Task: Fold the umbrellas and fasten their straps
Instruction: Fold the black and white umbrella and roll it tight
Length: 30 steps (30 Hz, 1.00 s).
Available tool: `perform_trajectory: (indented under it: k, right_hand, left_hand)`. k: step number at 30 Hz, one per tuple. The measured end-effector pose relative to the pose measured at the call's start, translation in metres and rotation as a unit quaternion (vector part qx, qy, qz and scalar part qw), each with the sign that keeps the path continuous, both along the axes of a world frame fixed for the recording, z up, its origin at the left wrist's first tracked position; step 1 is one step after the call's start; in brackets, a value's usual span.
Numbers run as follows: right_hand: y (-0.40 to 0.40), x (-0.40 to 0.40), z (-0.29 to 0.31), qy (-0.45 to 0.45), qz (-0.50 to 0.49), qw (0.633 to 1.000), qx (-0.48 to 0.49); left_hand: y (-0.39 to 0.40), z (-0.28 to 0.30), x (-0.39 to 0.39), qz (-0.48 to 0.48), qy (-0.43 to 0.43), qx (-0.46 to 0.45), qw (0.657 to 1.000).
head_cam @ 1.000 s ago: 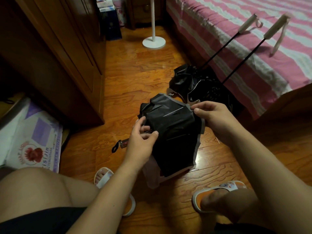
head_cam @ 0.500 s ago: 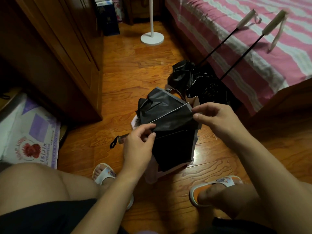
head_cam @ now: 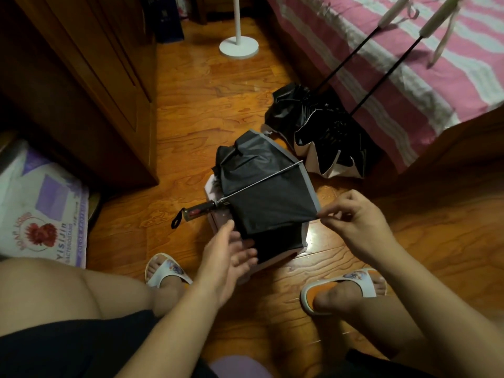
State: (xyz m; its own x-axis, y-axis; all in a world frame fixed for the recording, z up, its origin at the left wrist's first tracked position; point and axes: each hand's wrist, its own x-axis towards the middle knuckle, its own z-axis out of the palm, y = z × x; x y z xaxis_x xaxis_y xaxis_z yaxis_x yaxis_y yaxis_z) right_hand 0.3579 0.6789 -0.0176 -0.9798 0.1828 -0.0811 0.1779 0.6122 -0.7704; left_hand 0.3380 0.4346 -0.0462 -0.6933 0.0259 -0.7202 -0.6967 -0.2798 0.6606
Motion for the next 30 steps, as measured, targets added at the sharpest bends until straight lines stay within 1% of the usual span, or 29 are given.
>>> perform_trajectory:
  k: [1, 2, 3, 4, 5, 6, 7, 8, 9, 10, 11, 12, 13, 16, 19, 21, 25, 28, 29, 30]
  right_hand:
    - [0.000, 0.004, -0.004, -0.015, -0.002, 1.000, -0.007]
    - [-0.001, 0.008, -0.007, -0.029, -0.003, 0.999, -0.013]
    - [-0.001, 0.011, -0.010, -0.044, -0.006, 0.999, -0.014]
    - [-0.001, 0.014, -0.012, -0.060, -0.013, 0.998, -0.023]
    - [0.000, 0.015, -0.013, -0.083, -0.030, 0.994, -0.067]
    - [0.000, 0.016, -0.014, -0.119, -0.064, 0.978, -0.161]
    - [-0.001, 0.016, -0.015, -0.164, -0.108, 0.938, -0.285]
    - [-0.003, 0.015, -0.017, -0.208, -0.147, 0.883, -0.394]
    - [-0.005, 0.014, -0.019, -0.246, -0.168, 0.837, -0.459]
    - [-0.007, 0.012, -0.021, -0.272, -0.173, 0.808, -0.493]
    - [-0.009, 0.010, -0.024, -0.283, -0.171, 0.795, -0.509]
    - [-0.010, 0.007, -0.026, -0.281, -0.171, 0.791, -0.515]
    - [-0.011, 0.004, -0.027, -0.272, -0.175, 0.799, -0.507]
    - [-0.011, -0.003, -0.022, -0.239, -0.198, 0.849, -0.427]
    - [-0.009, -0.001, -0.027, -0.245, -0.179, 0.883, -0.359]
    - [-0.009, 0.003, -0.032, -0.257, -0.162, 0.896, -0.325]
    - [-0.006, 0.004, -0.048, -0.268, -0.179, 0.916, -0.238]
    - [-0.006, -0.005, -0.067, -0.312, -0.164, 0.928, -0.123]
    - [-0.007, -0.012, -0.071, -0.320, -0.155, 0.931, -0.082]
    - [-0.008, -0.021, -0.071, -0.309, -0.151, 0.938, -0.043]
  left_hand:
    - [0.002, 0.004, -0.004, 0.003, -0.064, 0.090, 0.994]
    - [0.004, 0.005, -0.009, 0.001, -0.094, 0.136, 0.986]
    - [0.006, 0.005, -0.013, -0.004, -0.100, 0.145, 0.984]
    - [0.008, 0.001, -0.016, -0.005, -0.092, 0.123, 0.988]
    - [0.011, -0.002, -0.017, 0.001, -0.083, 0.092, 0.992]
    - [0.013, -0.006, -0.016, 0.007, -0.081, 0.067, 0.994]
    - [0.014, -0.009, -0.014, 0.013, -0.086, 0.058, 0.995]
    - [0.014, -0.011, -0.012, 0.014, -0.092, 0.062, 0.994]
    - [0.014, -0.013, -0.009, 0.009, -0.097, 0.069, 0.993]
    - [0.014, -0.015, -0.006, 0.001, -0.101, 0.070, 0.992]
    - [0.013, -0.018, -0.003, -0.004, -0.101, 0.067, 0.993]
    - [0.013, -0.019, -0.002, -0.008, -0.098, 0.059, 0.993]
    - [0.012, -0.019, -0.001, -0.009, -0.093, 0.051, 0.994]
    - [0.007, -0.020, -0.004, -0.015, -0.074, 0.023, 0.997]
    - [0.002, -0.025, -0.006, -0.024, -0.067, 0.024, 0.997]
    - [0.001, -0.032, -0.006, -0.037, -0.061, 0.007, 0.997]
    - [0.007, -0.058, 0.001, -0.081, -0.027, -0.081, 0.993]
    - [0.015, -0.073, 0.004, -0.112, -0.021, -0.128, 0.985]
    - [0.016, -0.077, 0.003, -0.113, -0.022, -0.132, 0.985]
    - [0.017, -0.080, 0.000, -0.113, -0.023, -0.134, 0.984]
